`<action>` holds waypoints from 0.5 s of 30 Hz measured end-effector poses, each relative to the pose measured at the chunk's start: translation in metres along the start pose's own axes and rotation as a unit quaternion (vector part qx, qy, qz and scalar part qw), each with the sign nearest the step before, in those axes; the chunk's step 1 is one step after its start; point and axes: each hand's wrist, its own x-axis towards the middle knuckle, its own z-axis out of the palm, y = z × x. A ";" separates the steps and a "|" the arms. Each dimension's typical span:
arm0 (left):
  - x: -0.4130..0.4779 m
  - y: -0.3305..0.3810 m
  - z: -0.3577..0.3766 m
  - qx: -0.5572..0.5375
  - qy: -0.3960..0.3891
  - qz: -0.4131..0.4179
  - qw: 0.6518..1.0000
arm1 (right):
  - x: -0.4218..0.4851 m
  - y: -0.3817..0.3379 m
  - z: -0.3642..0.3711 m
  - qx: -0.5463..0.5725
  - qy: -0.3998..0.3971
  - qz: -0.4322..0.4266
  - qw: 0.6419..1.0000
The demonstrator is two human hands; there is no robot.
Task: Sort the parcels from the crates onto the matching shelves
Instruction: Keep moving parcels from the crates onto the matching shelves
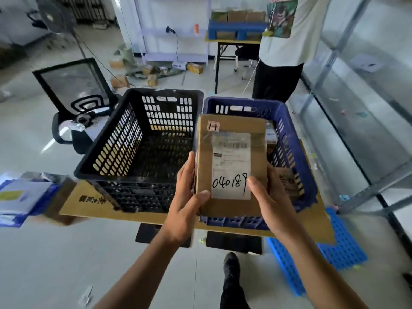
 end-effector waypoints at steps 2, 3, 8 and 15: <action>-0.022 -0.001 -0.007 -0.012 -0.009 0.012 1.000 | -0.025 -0.006 0.013 0.012 0.018 0.012 1.000; -0.032 -0.002 -0.009 -0.023 -0.016 0.017 0.999 | -0.038 -0.009 0.018 0.012 0.030 0.020 0.999; -0.078 -0.013 0.003 -0.108 -0.072 0.010 0.992 | -0.108 -0.018 0.022 0.017 0.090 0.066 0.994; -0.113 -0.025 0.062 -0.054 -0.168 -0.072 0.982 | -0.212 -0.006 -0.021 0.029 0.251 0.124 0.959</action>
